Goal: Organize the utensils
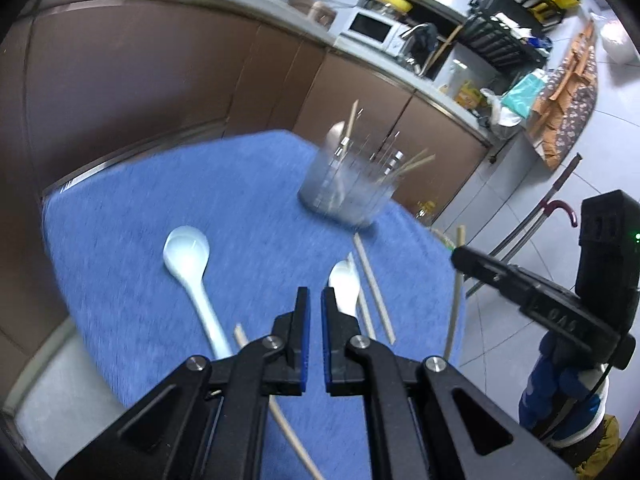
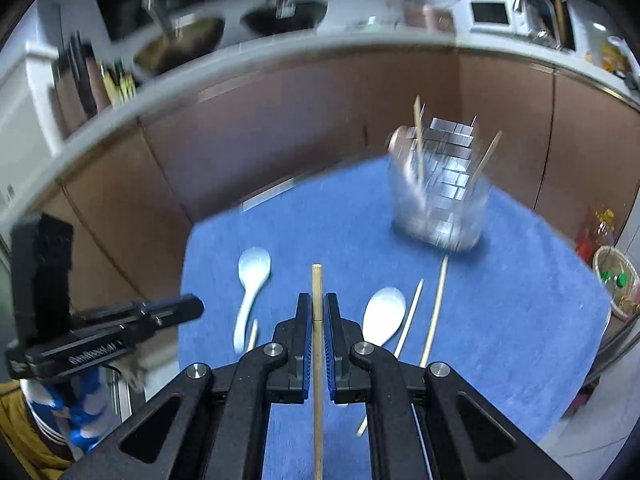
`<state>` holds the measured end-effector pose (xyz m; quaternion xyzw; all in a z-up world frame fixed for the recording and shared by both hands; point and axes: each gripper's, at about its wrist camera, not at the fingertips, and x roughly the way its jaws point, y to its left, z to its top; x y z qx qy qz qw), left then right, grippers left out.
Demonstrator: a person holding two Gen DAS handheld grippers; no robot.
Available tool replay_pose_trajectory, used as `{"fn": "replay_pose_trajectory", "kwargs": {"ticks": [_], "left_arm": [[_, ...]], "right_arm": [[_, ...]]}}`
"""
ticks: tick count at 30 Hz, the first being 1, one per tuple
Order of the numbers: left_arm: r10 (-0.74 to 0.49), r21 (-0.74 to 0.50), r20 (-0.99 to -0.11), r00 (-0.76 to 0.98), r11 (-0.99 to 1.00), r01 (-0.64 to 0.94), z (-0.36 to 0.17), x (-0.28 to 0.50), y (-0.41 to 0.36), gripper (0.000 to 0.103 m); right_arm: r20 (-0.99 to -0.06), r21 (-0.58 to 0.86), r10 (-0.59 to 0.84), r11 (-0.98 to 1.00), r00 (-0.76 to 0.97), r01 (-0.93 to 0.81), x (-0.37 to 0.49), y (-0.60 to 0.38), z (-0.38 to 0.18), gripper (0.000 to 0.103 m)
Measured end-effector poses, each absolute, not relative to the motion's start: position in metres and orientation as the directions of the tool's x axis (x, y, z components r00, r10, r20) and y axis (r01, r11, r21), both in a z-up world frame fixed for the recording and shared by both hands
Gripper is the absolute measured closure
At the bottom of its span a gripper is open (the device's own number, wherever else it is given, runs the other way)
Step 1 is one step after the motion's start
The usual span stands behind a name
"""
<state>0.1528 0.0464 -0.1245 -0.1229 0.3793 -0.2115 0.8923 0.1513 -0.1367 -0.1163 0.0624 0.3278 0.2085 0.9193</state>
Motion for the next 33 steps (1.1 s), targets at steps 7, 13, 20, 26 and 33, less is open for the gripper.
{"fn": "replay_pose_trajectory", "kwargs": {"ticks": [7, 13, 20, 26, 33], "left_arm": [[-0.507, -0.404, -0.584, 0.634, 0.859, 0.315, -0.098, 0.190, 0.036, 0.099], [-0.504, -0.441, -0.667, 0.548, 0.861, 0.255, -0.128, 0.202, 0.045, 0.097], [-0.478, -0.458, -0.813, 0.333, 0.878, 0.140, -0.197, 0.187, 0.061, 0.095], [-0.470, -0.461, -0.846, 0.252, 0.882, 0.097, -0.220, 0.186, 0.052, 0.082], [-0.369, -0.362, -0.901, 0.229, 0.929, 0.073, -0.233, 0.198, 0.035, 0.082]], "right_arm": [[-0.430, 0.282, 0.428, 0.900, 0.795, -0.333, 0.164, -0.175, -0.065, 0.097], [-0.392, 0.306, 0.438, 0.891, 0.809, -0.334, 0.173, -0.189, -0.064, 0.097], [-0.409, 0.368, 0.462, 0.873, 0.787, -0.321, 0.168, -0.199, -0.095, 0.097], [-0.412, 0.409, 0.479, 0.857, 0.775, -0.313, 0.159, -0.210, -0.110, 0.097], [-0.408, 0.440, 0.485, 0.847, 0.774, -0.298, 0.149, -0.224, -0.123, 0.097]]}}
